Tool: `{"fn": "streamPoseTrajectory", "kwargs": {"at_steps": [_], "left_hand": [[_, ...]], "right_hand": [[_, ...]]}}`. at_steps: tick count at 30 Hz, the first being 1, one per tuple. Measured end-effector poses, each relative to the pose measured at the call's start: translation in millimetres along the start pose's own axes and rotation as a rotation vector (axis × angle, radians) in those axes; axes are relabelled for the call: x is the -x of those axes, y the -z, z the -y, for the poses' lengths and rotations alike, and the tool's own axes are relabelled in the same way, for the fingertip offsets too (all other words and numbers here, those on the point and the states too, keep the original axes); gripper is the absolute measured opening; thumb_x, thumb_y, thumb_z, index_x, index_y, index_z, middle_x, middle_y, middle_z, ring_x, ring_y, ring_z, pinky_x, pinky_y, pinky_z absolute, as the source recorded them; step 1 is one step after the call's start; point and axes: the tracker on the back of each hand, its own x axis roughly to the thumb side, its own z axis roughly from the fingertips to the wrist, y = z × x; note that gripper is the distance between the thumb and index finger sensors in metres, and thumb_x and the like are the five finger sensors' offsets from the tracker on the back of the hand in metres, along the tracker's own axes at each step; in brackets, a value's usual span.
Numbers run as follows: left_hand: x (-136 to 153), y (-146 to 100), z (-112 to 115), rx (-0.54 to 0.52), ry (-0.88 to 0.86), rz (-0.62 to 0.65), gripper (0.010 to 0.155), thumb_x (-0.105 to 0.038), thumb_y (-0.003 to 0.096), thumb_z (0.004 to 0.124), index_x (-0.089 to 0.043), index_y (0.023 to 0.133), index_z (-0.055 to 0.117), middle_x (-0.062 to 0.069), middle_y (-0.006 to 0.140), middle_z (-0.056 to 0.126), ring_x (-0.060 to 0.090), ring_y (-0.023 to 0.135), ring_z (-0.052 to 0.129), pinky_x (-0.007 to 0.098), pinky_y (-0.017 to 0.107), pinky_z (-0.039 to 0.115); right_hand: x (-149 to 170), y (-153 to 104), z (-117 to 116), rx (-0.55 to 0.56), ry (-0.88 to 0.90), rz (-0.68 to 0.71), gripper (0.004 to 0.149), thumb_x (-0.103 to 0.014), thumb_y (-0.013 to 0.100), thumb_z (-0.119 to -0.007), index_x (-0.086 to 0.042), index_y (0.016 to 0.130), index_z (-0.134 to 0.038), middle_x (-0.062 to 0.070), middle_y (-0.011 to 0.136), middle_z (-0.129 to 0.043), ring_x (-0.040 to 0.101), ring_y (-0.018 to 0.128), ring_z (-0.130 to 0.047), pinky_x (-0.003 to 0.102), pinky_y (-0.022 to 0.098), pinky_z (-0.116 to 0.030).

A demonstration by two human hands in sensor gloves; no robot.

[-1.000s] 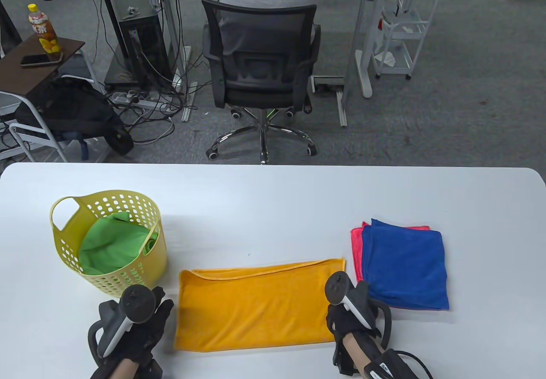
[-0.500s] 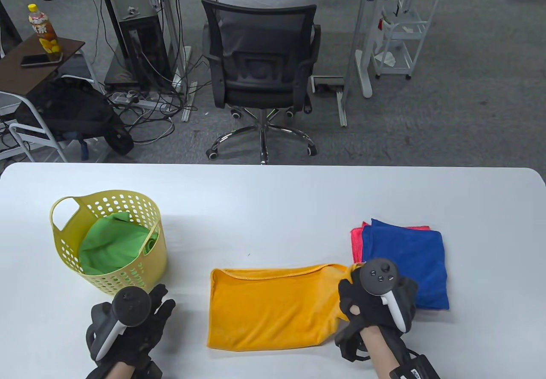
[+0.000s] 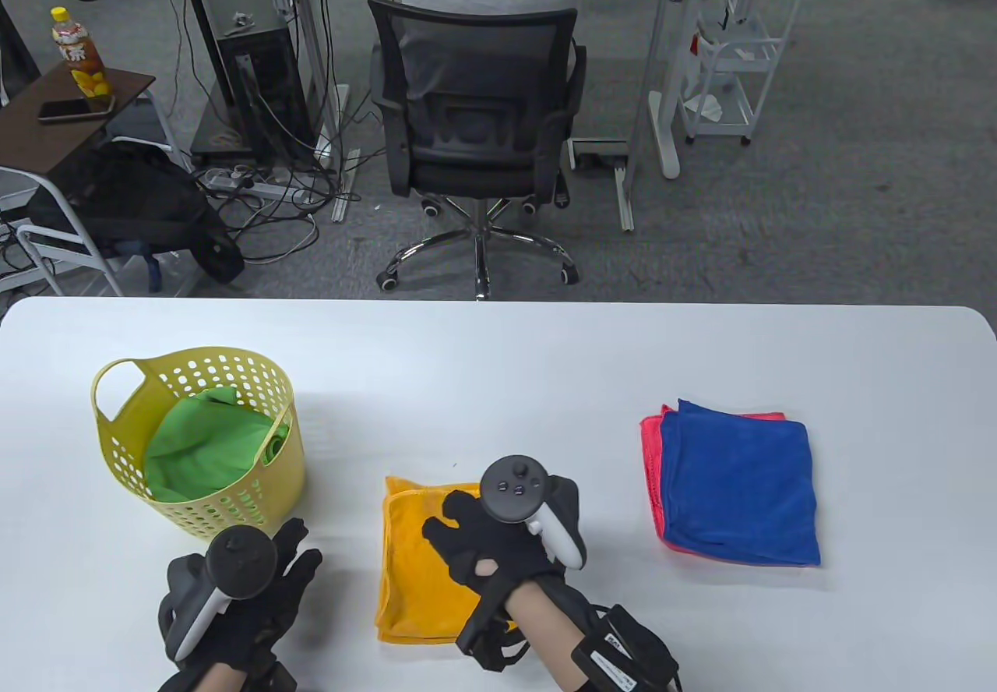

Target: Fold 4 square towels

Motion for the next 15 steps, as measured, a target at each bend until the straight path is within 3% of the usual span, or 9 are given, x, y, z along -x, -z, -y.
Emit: {"fn": "streamPoseTrajectory", "kwargs": {"at_steps": [4, 8, 9, 10, 11, 15], "left_hand": [[-1.3, 1.0, 1.1, 0.010, 0.009, 0.008, 0.065, -0.057, 0.0533, 0.064, -0.028, 0.111, 0.062, 0.008, 0.104, 0.084, 0.035, 0.094, 0.090, 0.053, 0.081, 0.060], [-2.1, 0.9, 2.8, 0.014, 0.019, 0.011, 0.065, -0.057, 0.0534, 0.064, -0.028, 0.111, 0.062, 0.008, 0.104, 0.084, 0.035, 0.095, 0.089, 0.054, 0.082, 0.059], [-2.2, 0.8, 3.2, 0.013, 0.021, 0.011, 0.065, -0.057, 0.0534, 0.064, -0.028, 0.111, 0.062, 0.008, 0.104, 0.084, 0.035, 0.095, 0.089, 0.053, 0.082, 0.059], [-2.3, 0.7, 3.4, 0.013, 0.022, 0.011, 0.065, -0.057, 0.0535, 0.063, -0.028, 0.111, 0.062, 0.008, 0.104, 0.084, 0.035, 0.095, 0.089, 0.054, 0.082, 0.059], [-2.3, 0.7, 3.5, 0.012, 0.024, 0.010, 0.065, -0.057, 0.0535, 0.063, -0.028, 0.111, 0.062, 0.008, 0.104, 0.084, 0.035, 0.095, 0.089, 0.054, 0.082, 0.059], [-2.4, 0.6, 3.9, 0.010, 0.030, 0.007, 0.064, -0.056, 0.0535, 0.064, -0.028, 0.111, 0.063, 0.008, 0.104, 0.084, 0.035, 0.095, 0.089, 0.054, 0.082, 0.059]], "right_hand": [[47.1, 6.4, 23.0, 0.150, -0.186, -0.239, 0.063, -0.041, 0.057, -0.072, 0.006, 0.100, -0.070, 0.042, 0.092, -0.074, 0.038, 0.056, -0.094, 0.058, 0.046, -0.078], [87.1, 25.4, -1.8, 0.027, -0.451, -0.436, 0.066, -0.046, 0.056, -0.070, 0.007, 0.095, -0.075, 0.040, 0.085, -0.075, 0.033, 0.055, -0.088, 0.056, 0.047, -0.074], [89.2, 29.3, -12.6, -0.012, -0.466, -0.436, 0.068, -0.047, 0.056, -0.071, 0.008, 0.095, -0.071, 0.039, 0.084, -0.071, 0.031, 0.056, -0.085, 0.056, 0.049, -0.073], [86.6, 30.3, -18.5, 0.028, -0.478, -0.417, 0.068, -0.046, 0.055, -0.073, 0.010, 0.094, -0.071, 0.040, 0.080, -0.069, 0.029, 0.055, -0.083, 0.055, 0.049, -0.072], [82.9, 32.5, -26.5, 0.119, -0.517, -0.366, 0.063, -0.041, 0.053, -0.077, 0.010, 0.090, -0.075, 0.039, 0.077, -0.073, 0.027, 0.052, -0.084, 0.054, 0.048, -0.073], [74.8, 34.5, -41.4, 0.175, -0.533, -0.291, 0.043, -0.025, 0.053, -0.077, 0.003, 0.086, -0.081, 0.036, 0.078, -0.075, 0.029, 0.054, -0.082, 0.059, 0.051, -0.069]]}}
